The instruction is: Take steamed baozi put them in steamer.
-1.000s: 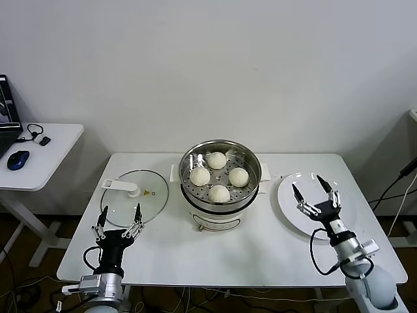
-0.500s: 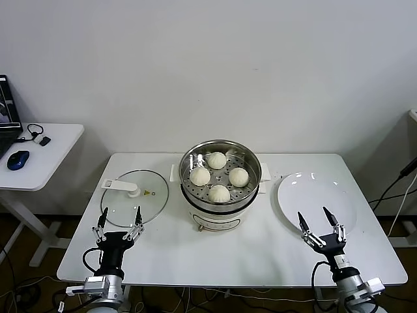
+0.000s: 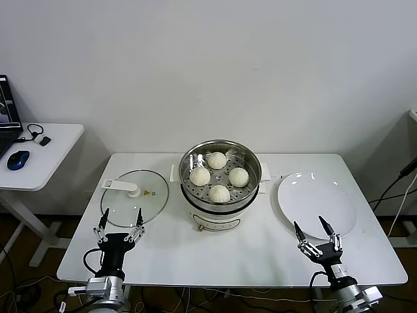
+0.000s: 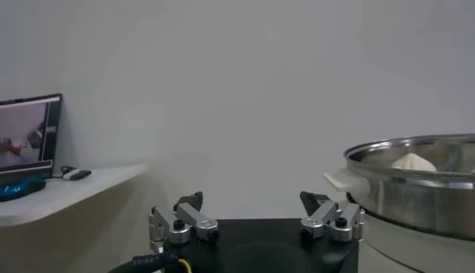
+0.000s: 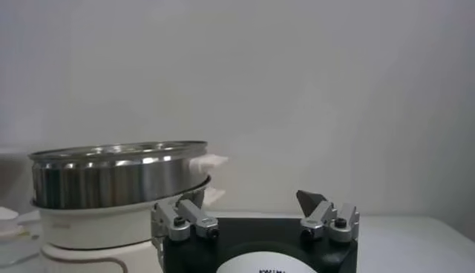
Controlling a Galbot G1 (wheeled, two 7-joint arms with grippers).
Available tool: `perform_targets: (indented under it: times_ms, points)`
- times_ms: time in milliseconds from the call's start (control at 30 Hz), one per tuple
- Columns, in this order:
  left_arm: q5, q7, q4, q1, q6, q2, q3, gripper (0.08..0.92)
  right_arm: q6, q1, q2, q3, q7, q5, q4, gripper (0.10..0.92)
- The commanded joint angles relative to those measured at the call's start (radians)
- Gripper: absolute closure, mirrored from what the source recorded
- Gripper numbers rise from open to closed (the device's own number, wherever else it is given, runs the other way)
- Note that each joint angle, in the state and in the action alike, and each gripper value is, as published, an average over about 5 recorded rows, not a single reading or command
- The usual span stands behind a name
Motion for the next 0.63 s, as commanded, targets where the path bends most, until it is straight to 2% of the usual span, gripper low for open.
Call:
perform_targets:
  times_ms: [33, 633]
  points:
    - [0.012, 0.002, 0.001, -0.002, -0.001, 0.002, 0.002, 0.177, -0.040, -0.016, -0.005, -0.009, -0.008, -0.018, 0.007, 0.203]
    - [0.011, 0.001, 0.003, -0.003, -0.001, -0.001, 0.003, 0.177, -0.051, -0.003, -0.004, -0.022, -0.010, -0.019, 0.012, 0.203]
